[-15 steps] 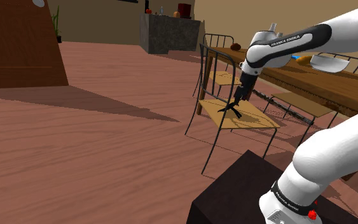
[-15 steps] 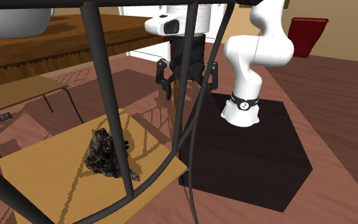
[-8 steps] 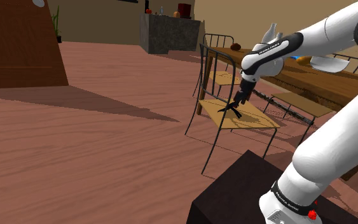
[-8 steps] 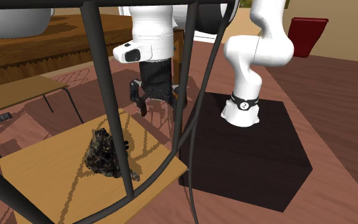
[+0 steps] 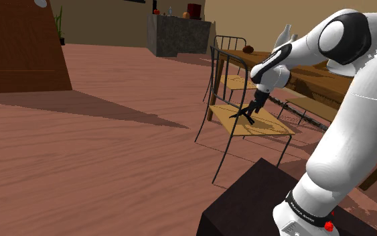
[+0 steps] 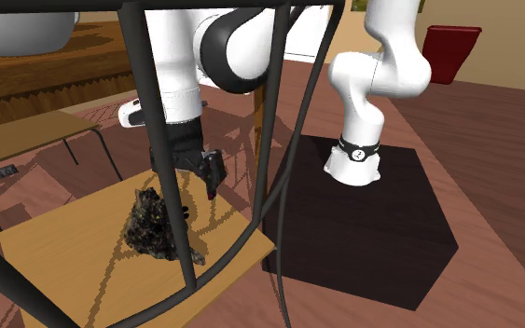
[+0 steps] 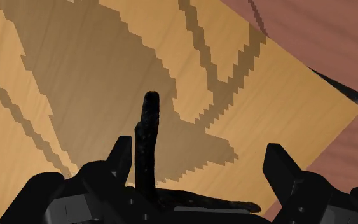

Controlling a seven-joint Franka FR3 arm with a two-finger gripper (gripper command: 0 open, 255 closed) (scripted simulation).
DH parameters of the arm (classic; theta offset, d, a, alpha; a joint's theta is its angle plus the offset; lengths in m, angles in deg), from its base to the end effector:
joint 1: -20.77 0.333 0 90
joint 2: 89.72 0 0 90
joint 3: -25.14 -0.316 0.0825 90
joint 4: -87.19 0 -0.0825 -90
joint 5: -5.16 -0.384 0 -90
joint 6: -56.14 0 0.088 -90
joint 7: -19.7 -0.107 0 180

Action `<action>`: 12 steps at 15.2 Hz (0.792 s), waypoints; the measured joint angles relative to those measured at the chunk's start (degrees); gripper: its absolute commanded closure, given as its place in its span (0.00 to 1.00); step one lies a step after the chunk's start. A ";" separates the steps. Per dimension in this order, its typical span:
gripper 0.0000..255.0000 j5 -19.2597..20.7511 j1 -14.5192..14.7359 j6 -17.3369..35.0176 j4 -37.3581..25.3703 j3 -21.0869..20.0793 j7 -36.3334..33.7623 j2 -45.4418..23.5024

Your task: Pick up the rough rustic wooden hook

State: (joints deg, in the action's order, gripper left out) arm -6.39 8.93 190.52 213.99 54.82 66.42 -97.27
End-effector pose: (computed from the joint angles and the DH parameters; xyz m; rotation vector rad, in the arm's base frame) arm 0.4104 -0.3571 0.3284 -3.0965 0.0690 -0.1110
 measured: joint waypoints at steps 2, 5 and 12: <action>0.00 -3.87 -1.58 0.41 -3.02 -0.28 3.08 -4.42; 0.00 -7.76 -3.72 1.09 -5.99 -1.04 6.37 -9.11; 1.00 -11.39 -5.10 4.27 -6.48 -2.79 8.95 -13.48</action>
State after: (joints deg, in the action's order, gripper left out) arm -17.78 3.83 194.78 207.52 52.03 75.38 -110.75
